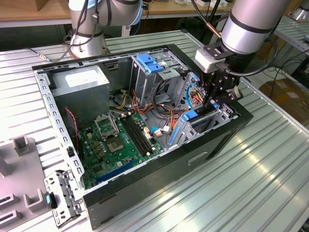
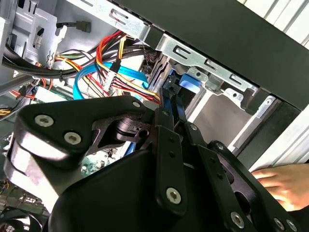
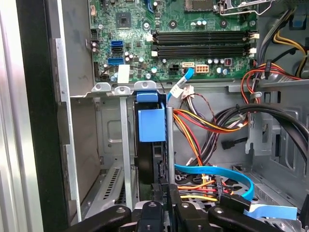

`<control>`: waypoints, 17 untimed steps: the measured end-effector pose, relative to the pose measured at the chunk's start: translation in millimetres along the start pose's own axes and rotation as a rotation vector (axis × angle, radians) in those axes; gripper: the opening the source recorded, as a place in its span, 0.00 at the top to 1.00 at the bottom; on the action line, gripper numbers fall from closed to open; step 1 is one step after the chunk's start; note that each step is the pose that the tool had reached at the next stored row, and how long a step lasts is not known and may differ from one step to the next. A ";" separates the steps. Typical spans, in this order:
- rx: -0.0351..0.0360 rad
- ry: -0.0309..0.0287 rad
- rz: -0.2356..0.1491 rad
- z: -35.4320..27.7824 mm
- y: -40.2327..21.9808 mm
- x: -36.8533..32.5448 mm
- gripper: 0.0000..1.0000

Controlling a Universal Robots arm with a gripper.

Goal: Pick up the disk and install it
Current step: 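Insert the first disk wire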

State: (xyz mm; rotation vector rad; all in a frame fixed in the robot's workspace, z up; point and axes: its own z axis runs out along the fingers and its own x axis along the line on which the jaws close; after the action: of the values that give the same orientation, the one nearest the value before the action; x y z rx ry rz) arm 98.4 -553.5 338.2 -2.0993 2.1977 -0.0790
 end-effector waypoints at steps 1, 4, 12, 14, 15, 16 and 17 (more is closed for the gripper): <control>0.0000 -0.0004 0.000 0.2 0.0 0.0 0.84; 0.0002 -0.0021 0.000 0.7 -0.1 -0.1 0.82; 0.0000 -0.0010 0.000 -15.6 -1.7 -0.6 0.89; 0.0000 -0.0009 0.000 -15.8 -1.7 -0.6 0.89; 0.0000 -0.0009 0.000 -15.9 -1.7 -0.6 0.89; 0.0000 -0.0009 0.000 -16.1 -1.8 -0.6 0.89; 0.0000 -0.0009 0.000 -16.1 -1.8 -0.6 0.89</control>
State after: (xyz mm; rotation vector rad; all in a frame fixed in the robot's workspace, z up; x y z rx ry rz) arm 98.4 -553.5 354.5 -2.0988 2.1972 -0.0779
